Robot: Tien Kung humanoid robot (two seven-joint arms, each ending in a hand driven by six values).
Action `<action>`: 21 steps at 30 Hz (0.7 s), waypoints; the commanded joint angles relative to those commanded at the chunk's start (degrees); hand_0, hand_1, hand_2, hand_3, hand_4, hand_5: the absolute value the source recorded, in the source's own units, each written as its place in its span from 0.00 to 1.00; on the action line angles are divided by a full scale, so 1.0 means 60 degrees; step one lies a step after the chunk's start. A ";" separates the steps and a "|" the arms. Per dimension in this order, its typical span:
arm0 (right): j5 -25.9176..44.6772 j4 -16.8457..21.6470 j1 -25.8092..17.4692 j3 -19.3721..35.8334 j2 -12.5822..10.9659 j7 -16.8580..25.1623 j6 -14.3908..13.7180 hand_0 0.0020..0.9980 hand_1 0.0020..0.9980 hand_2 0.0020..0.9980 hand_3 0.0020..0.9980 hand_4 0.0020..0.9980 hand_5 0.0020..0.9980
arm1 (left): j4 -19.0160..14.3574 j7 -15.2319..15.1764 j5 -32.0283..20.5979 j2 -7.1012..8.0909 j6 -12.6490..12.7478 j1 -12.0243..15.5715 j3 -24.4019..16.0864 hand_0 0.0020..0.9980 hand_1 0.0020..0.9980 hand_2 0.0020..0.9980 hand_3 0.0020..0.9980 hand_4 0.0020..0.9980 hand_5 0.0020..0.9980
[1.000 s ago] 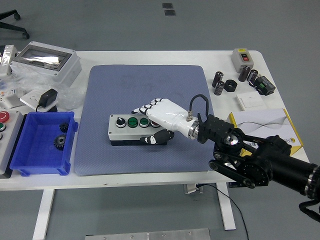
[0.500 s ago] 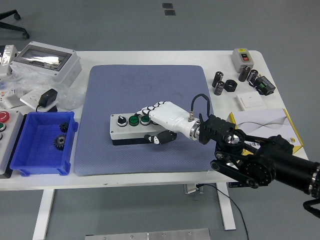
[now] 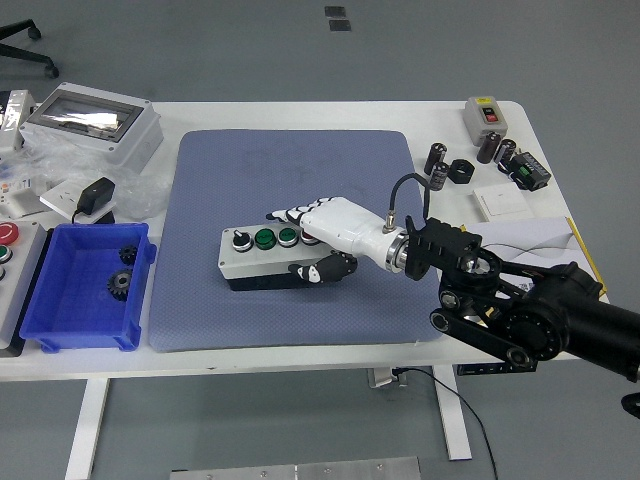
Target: Pick up the button,place it on the desk,press the button,press the button
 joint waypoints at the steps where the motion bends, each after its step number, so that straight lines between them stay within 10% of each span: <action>1: 0.0039 -0.0009 -0.0006 0.0009 -0.0001 0.0014 0.0025 0.78 0.79 0.95 1.00 0.49 0.00 | 0.0000 0.0003 0.0005 0.0002 -0.0010 0.0001 0.0000 0.48 0.46 0.46 0.70 0.00 0.00; 21: -0.0129 0.0162 -0.0083 0.0401 -0.0087 -0.0115 0.0987 0.83 0.86 1.00 1.00 0.55 0.00 | -0.0007 -0.0011 0.0123 0.0001 -0.0275 0.0093 -0.0074 0.48 0.46 0.46 0.69 0.00 0.00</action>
